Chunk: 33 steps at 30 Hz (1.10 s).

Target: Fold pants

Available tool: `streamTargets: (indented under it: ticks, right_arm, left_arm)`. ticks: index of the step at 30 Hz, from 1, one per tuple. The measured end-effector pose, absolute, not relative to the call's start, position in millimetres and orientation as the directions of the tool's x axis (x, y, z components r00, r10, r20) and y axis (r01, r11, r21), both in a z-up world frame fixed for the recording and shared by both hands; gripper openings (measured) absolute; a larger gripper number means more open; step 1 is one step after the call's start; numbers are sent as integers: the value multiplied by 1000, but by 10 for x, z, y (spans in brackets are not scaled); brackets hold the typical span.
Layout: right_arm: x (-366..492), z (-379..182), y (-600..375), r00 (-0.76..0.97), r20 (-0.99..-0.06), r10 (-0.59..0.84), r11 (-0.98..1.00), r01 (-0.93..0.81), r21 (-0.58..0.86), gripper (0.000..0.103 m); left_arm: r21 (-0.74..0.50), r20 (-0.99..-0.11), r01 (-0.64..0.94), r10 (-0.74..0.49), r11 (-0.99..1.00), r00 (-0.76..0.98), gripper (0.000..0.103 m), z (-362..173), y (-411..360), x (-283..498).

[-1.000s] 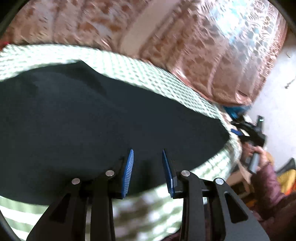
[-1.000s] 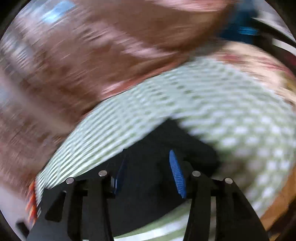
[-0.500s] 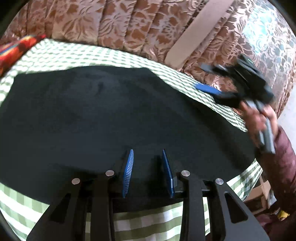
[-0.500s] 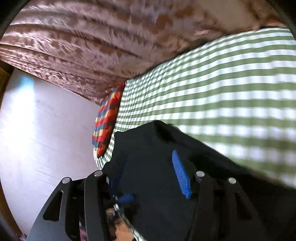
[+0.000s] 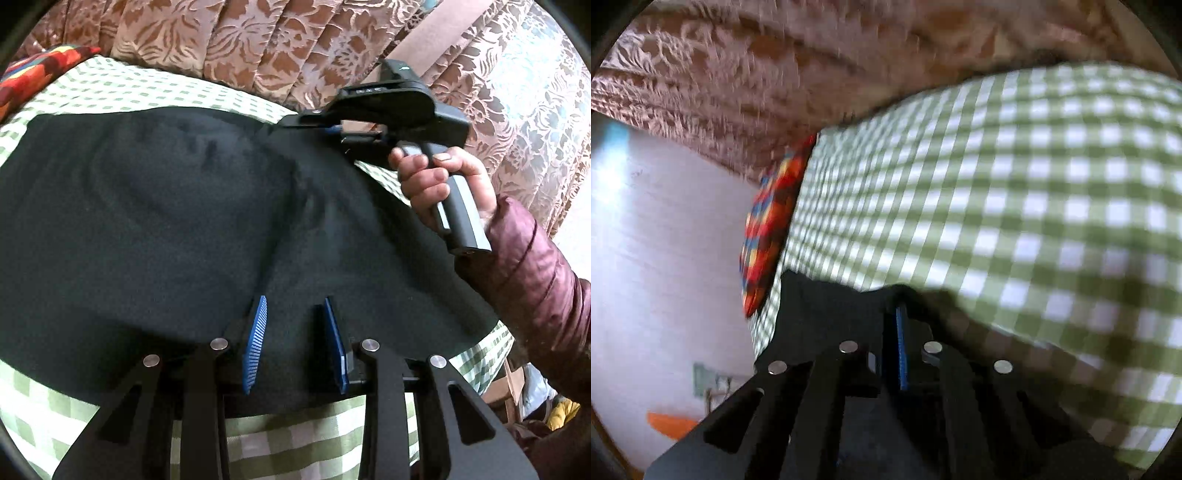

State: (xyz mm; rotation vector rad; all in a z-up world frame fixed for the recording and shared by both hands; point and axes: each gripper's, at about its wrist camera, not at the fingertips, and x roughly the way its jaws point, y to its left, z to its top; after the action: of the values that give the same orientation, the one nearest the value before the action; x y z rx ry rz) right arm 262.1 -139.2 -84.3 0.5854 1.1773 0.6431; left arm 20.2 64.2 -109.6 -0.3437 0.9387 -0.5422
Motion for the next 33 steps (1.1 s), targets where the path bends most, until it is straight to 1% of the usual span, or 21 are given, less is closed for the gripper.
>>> streamTargets:
  ticks: [2, 3, 4, 6, 7, 8, 9, 10, 13, 14, 16, 18, 21, 22, 23, 24, 26, 27, 31, 32, 33]
  right_arm:
    - [2677, -963, -1448, 271, -694, 667, 737, -103, 668, 4]
    - [2703, -1052, -1405, 258, -725, 638, 765, -107, 635, 4]
    - [2711, -1101, -1370, 253, -741, 622, 779, -114, 616, 4]
    - [2717, -1122, -1326, 268, -752, 603, 796, -127, 592, 5]
    - [2726, -1114, -1318, 270, -755, 598, 799, -131, 587, 9]
    - [2728, -1096, -1340, 273, -754, 598, 799, -126, 588, 21]
    - [2713, -1067, -1386, 276, -743, 610, 789, -119, 603, 29]
    - [2696, -1017, -1443, 291, -728, 621, 777, -110, 620, 40]
    - [2568, -755, -1616, 354, -693, 628, 765, -119, 632, 39]
    - [2511, -689, -1656, 361, -686, 632, 762, -129, 634, 34]
    - [2320, -535, -1707, 363, -679, 638, 763, -179, 621, 25]
    - [2084, -453, -1720, 342, -680, 648, 760, -231, 608, 23]
    - [1870, -505, -1620, 323, -719, 615, 789, -269, 553, 24]
    - [1845, -558, -1595, 327, -744, 582, 812, -267, 518, 24]
    - [1846, -661, -1574, 329, -778, 535, 844, -242, 478, 23]
    - [1861, -736, -1557, 330, -801, 500, 866, -221, 449, 21]
    - [1906, -882, -1544, 347, -829, 438, 899, -196, 393, 2]
    - [1921, -933, -1565, 366, -825, 431, 902, -179, 392, 1]
    - [1890, -939, -1599, 383, -808, 447, 894, -177, 411, 2]
    - [1866, -915, -1618, 386, -803, 454, 891, -178, 418, 6]
    - [1817, -870, -1648, 393, -792, 468, 883, -178, 433, 9]
  left_arm:
    - [-492, -678, 275, -562, 826, 473, 31, -1118, 623, 219]
    - [-482, -686, 277, -555, 831, 471, 31, -1117, 613, 232]
    - [-466, -697, 281, -544, 839, 467, 31, -1111, 590, 246]
    - [-486, -703, 263, -551, 834, 449, 31, -1080, 619, 291]
    - [-508, -702, 249, -564, 825, 435, 31, -1044, 651, 328]
    - [-520, -698, 247, -573, 818, 430, 31, -980, 688, 365]
    - [-514, -695, 247, -568, 821, 441, 31, -909, 718, 387]
    - [-500, -693, 249, -555, 830, 460, 31, -828, 750, 417]
    - [-466, -684, 246, -522, 850, 509, 31, -619, 898, 595]
    - [-431, -699, 228, -483, 873, 527, 31, -587, 962, 703]
    - [-402, -716, 201, -443, 894, 540, 31, -578, 1050, 881]
    - [-405, -715, 180, -434, 896, 549, 31, -576, 1110, 1085]
    - [-346, -747, 146, -367, 927, 554, 31, -626, 1138, 1370]
    - [-327, -764, 132, -344, 936, 547, 31, -674, 1148, 1462]
    - [-291, -794, 77, -285, 954, 537, 31, -772, 1199, 1581]
    - [-270, -813, 50, -255, 962, 524, 31, -856, 1257, 1636]
    - [-259, -832, 30, -239, 965, 501, 31, -1026, 1361, 1722]
    - [-296, -817, 29, -269, 955, 510, 31, -1069, 1430, 1731]
    - [-315, -809, 24, -281, 949, 516, 31, -1022, 1473, 1680]
    - [-334, -800, 15, -292, 942, 524, 31, -971, 1495, 1625]
    - [-349, -790, 5, -297, 937, 536, 36, -923, 1527, 1562]
